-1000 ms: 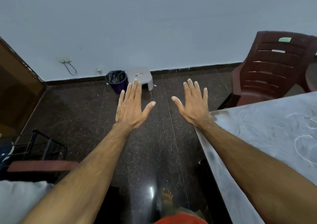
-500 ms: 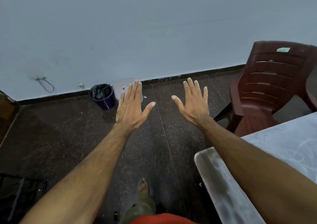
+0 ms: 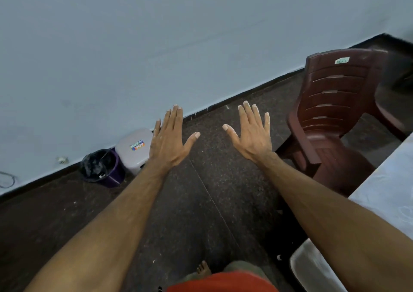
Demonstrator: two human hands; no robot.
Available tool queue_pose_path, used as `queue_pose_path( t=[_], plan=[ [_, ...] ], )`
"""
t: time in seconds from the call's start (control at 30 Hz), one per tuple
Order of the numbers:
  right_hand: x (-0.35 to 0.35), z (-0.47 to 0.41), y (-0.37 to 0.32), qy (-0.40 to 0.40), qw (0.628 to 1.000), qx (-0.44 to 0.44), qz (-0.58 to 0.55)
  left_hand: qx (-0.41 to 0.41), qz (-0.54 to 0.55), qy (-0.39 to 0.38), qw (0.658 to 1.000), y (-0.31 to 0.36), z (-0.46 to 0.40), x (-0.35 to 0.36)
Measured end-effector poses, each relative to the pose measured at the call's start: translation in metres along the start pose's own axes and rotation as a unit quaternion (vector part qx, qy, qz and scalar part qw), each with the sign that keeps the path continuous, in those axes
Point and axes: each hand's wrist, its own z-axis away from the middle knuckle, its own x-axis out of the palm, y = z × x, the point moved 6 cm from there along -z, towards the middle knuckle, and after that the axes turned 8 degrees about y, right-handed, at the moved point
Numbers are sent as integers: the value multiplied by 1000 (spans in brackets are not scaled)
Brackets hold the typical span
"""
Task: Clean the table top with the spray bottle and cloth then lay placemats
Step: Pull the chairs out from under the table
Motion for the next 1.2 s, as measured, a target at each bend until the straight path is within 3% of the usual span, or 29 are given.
queue_pose_path(
  t=[0.6,1.2],
  plan=[
    [65,-193,69,19,996,91,9,107,22,-25,994,-4,-245,83],
    [91,-377,180,49,984,163,51,193,66,-45,978,63,-474,183]
  ],
)
